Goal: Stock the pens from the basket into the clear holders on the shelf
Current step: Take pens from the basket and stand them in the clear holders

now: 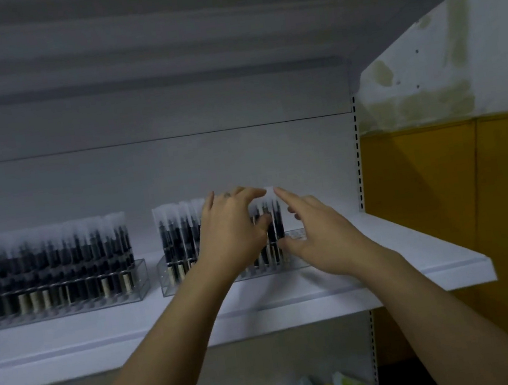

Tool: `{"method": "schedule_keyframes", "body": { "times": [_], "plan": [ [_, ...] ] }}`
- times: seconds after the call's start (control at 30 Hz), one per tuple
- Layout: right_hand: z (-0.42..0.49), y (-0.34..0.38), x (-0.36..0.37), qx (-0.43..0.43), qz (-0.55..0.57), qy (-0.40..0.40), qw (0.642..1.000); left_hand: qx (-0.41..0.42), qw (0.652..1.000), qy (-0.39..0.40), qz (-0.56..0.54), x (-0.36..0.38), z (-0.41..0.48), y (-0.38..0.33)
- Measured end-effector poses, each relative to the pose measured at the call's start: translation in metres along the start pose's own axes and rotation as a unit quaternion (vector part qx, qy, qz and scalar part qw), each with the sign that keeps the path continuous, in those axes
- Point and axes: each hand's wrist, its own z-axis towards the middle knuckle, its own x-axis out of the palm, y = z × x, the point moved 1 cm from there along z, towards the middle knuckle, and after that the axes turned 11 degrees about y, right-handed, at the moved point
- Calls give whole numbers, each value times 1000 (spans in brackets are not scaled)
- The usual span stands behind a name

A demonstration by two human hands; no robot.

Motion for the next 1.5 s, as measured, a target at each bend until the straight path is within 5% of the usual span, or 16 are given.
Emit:
{"method": "schedule_keyframes", "body": {
  "times": [0.47, 0.87, 1.27, 1.5],
  "plan": [
    [-63, 82, 49, -68, -20, 4, 997, -27, 999, -23, 41, -44, -129, 34],
    [-101, 90, 179, -76, 12, 133, 988, -118, 988, 98, 32, 13, -248, 101],
    [-143, 43, 352, 15, 14, 380, 925, -287, 907, 303, -47, 123, -367, 161],
    [-187, 15, 437, 82, 48, 488, 868, -379, 831, 387, -128, 195, -437, 164]
  ]
}}
